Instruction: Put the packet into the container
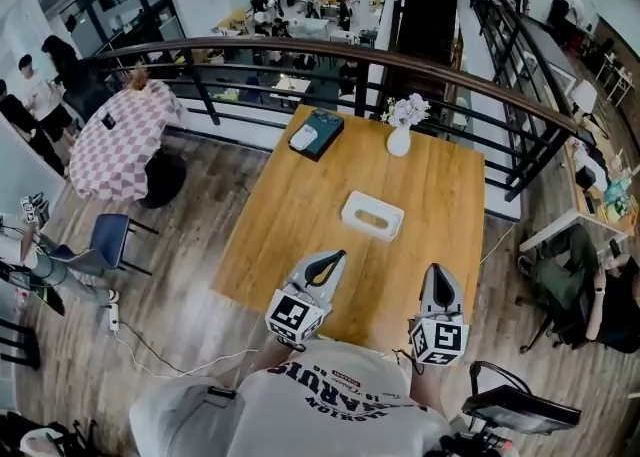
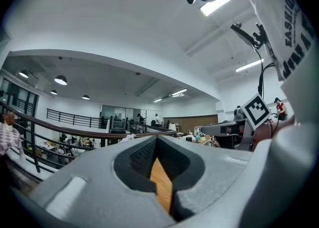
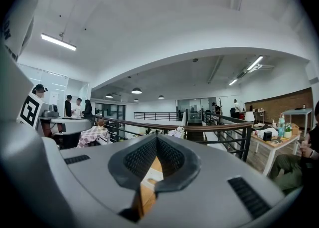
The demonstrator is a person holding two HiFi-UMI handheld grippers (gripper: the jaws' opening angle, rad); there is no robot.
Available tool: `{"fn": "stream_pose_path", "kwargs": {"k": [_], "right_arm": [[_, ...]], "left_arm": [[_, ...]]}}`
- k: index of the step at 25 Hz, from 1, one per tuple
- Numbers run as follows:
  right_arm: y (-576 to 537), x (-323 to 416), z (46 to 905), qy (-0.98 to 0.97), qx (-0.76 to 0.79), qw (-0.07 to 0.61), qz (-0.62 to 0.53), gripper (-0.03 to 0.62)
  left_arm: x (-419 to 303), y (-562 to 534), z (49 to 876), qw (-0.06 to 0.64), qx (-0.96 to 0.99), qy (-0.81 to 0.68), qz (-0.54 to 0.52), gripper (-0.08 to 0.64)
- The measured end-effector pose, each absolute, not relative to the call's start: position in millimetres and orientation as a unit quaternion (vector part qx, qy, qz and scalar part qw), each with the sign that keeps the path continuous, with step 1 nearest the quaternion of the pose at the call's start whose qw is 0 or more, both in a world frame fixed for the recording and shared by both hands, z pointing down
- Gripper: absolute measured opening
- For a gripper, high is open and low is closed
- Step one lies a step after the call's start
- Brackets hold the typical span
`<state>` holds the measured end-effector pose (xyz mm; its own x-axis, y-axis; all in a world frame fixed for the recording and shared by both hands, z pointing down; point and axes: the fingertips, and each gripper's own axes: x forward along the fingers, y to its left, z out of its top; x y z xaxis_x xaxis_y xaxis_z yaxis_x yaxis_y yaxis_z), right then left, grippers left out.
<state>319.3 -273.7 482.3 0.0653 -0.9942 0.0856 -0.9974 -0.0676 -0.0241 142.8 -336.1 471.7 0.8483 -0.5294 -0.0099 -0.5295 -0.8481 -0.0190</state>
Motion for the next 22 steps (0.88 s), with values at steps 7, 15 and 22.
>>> {"fn": "stream_pose_path", "kwargs": {"k": [7,15,22], "right_arm": [[-275,300,482,-0.685,0.727,0.023,0.040,0.008],[-276,304,488,-0.682,0.728,0.053,0.042,0.008],[-287,330,538,-0.687,0.701,0.166,0.102,0.119]], "left_arm": [[130,-340,473,0.009,-0.963,0.270,0.005,0.002],[128,-338,475,0.006,-0.966,0.259,0.005,0.002],[122,-346,475,0.003,-0.964,0.265,0.008,0.002]]}}
